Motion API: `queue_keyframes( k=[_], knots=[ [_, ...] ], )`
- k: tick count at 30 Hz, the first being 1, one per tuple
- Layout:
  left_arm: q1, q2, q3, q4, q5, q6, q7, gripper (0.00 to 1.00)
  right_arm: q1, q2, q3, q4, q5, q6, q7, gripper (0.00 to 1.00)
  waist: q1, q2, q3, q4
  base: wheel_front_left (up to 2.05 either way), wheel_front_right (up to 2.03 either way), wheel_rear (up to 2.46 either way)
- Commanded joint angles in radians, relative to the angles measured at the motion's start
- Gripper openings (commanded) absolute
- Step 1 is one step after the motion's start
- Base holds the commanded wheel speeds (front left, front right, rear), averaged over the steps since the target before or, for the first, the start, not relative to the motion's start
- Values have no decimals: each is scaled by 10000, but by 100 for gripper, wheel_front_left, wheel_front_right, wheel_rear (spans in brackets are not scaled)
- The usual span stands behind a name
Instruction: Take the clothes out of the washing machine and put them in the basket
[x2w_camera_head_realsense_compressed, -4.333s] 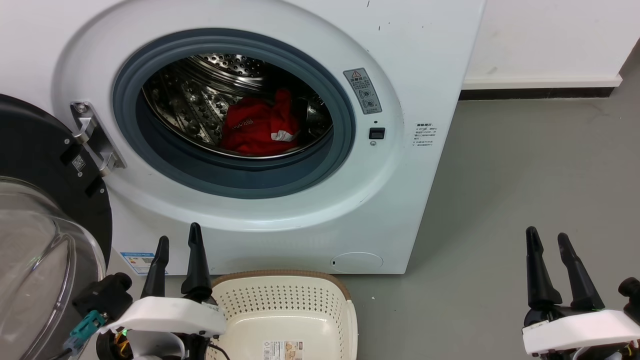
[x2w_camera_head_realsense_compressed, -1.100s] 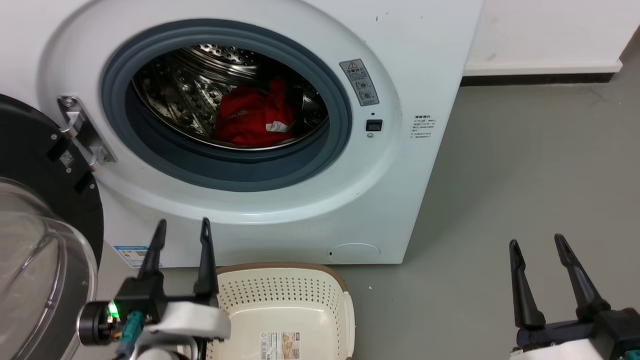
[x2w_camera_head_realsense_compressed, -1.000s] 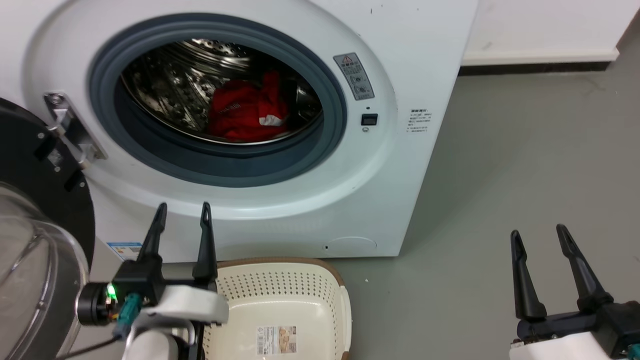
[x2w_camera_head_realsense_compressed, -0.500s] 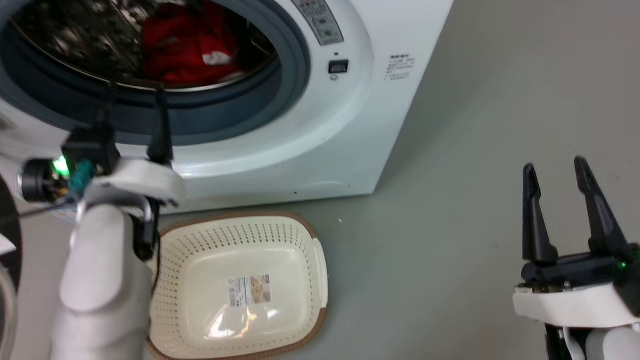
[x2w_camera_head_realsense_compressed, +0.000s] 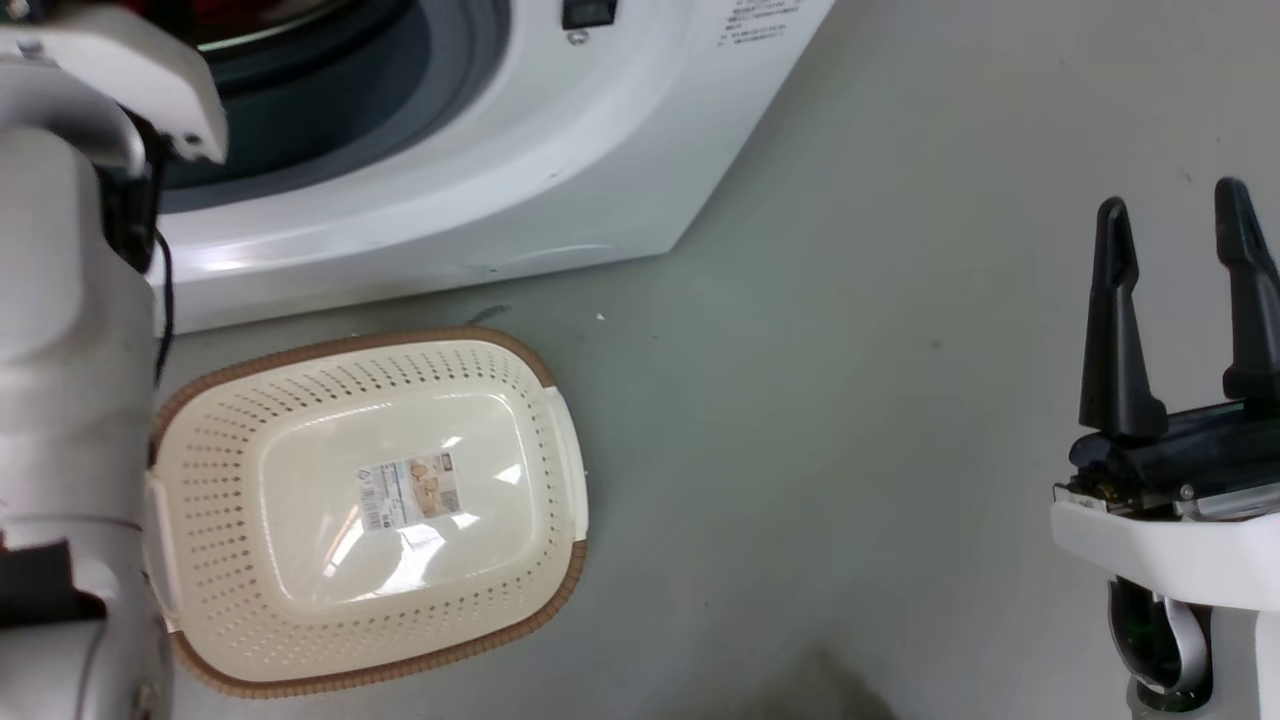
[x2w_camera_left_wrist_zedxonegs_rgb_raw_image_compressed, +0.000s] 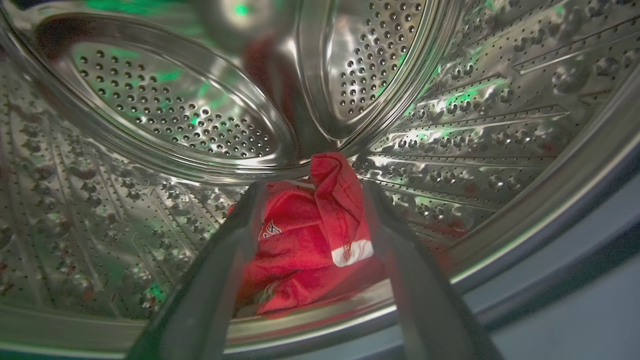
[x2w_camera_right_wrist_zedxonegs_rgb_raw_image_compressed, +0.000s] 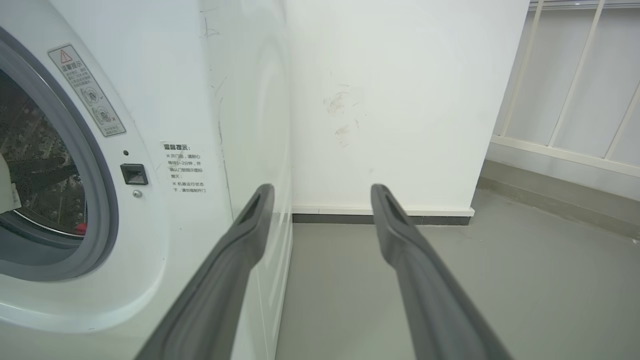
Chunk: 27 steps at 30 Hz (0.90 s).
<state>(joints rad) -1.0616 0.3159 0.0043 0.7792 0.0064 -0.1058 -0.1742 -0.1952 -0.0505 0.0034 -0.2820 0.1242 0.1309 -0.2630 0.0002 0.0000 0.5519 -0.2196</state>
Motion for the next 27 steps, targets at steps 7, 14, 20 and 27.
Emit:
queue_keyframes(
  k=[7, 14, 20, 27],
  knots=[
    [-2647, 806, -466, 1508, 6, -180, 2357, 100, -608, 5, 164, -656, 412, -3, -27, 100, -2, 0, 1337, -797, 0, 0, 0],
    [-4247, 1297, -950, 2172, 12, -216, 4340, 100, -836, 5, 333, -1092, 718, -3, -27, 100, -2, 0, 2098, -1222, 0, 0, 0],
    [-5302, 1493, -1253, 2662, -164, -226, 5852, 100, -1010, 5, 432, -1447, 957, -3, -27, 100, -2, 0, 2572, -1518, 0, 0, 0],
    [-6340, 1797, -1367, 3080, -337, -230, 7551, 100, -1137, 5, 604, -1840, 1083, -3, -27, 100, -2, 0, 2946, -1858, 0, 0, 0]
  ],
)
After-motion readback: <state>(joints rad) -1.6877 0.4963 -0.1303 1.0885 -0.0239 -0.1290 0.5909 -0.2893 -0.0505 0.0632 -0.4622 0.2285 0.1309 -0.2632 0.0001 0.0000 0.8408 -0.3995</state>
